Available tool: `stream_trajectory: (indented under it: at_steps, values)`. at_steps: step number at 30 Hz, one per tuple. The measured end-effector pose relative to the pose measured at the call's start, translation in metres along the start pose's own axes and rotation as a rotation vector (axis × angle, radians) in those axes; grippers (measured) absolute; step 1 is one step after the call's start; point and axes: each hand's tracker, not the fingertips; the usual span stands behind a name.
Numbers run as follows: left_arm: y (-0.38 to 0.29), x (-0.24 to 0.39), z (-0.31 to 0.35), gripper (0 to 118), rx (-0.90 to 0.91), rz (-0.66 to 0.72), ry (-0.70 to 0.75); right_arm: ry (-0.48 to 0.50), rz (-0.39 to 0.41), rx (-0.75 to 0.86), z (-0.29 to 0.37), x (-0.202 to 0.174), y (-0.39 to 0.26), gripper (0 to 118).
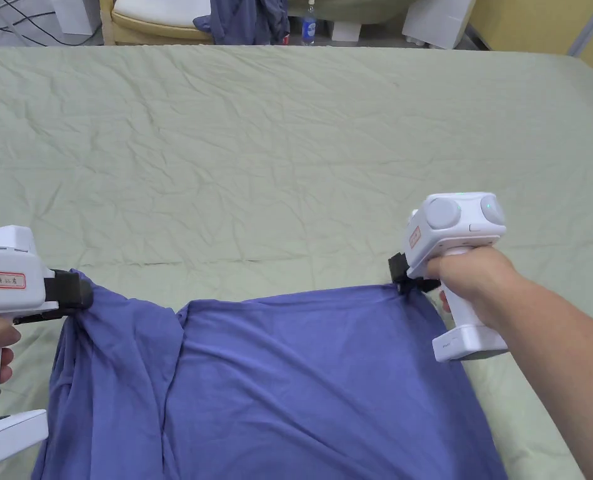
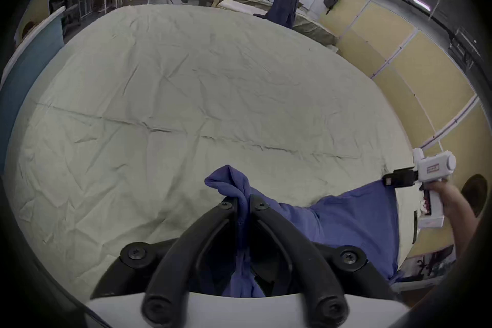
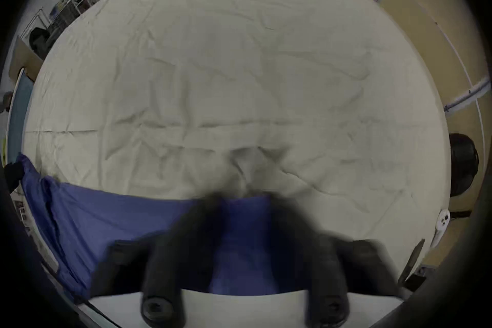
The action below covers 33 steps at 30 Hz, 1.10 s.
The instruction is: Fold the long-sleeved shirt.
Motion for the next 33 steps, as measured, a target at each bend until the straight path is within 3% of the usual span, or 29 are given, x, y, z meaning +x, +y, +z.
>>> stream_trajectory:
  at_steps: [10, 15, 24, 33]
  values:
    - [-0.025, -0.022, 0.037, 7, 0.112, -0.049, -0.083, 0.093, 0.082, 0.229, 0.096, 0.015, -0.035, 8]
    - [-0.047, -0.03, 0.075, 7, 0.155, -0.083, -0.112, 0.13, 0.224, 0.264, 0.139, 0.017, -0.087, 8]
    - [-0.11, -0.036, 0.128, 7, 0.116, -0.157, -0.138, 0.123, 0.206, 0.206, 0.15, 0.045, -0.178, 8]
    - [-0.183, -0.033, 0.131, 7, -0.096, -0.21, -0.13, 0.099, 0.236, 0.084, 0.125, 0.043, -0.258, 8]
